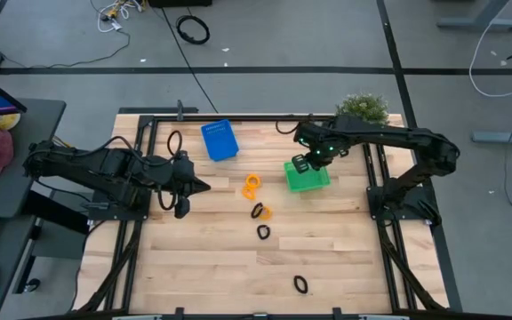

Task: Sort spring keychains
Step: Put the black spring keychain into the green bin

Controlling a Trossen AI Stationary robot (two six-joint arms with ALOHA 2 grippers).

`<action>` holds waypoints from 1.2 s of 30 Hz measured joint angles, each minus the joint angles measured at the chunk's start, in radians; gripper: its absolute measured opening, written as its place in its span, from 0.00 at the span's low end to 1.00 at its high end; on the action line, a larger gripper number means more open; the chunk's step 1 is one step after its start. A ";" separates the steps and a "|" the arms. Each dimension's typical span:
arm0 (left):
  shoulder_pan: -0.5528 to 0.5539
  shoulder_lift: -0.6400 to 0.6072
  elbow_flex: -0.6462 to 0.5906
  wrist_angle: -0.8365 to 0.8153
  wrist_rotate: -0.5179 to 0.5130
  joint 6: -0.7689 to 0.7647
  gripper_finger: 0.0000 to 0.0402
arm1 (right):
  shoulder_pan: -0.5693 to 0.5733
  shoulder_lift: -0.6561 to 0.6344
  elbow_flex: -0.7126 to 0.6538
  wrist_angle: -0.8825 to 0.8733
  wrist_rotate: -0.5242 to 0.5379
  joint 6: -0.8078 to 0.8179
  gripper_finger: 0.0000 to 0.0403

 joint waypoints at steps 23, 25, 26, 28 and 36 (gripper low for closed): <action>0.000 0.000 0.000 -0.001 0.000 0.038 0.01 | -0.046 0.002 -0.379 0.453 0.109 0.113 0.01; 0.000 0.000 0.000 -0.001 0.000 0.038 0.01 | -0.049 0.013 -0.379 0.466 0.107 0.101 0.01; 0.000 0.000 0.000 -0.001 -0.001 0.038 0.01 | -0.050 0.020 -0.379 0.467 0.103 0.095 0.01; 0.000 0.000 0.000 -0.001 -0.001 0.038 0.01 | -0.052 0.040 -0.380 0.466 0.103 0.084 0.01; 0.000 0.000 0.000 -0.002 -0.003 0.038 0.01 | -0.052 0.101 -0.380 0.467 0.100 0.074 0.04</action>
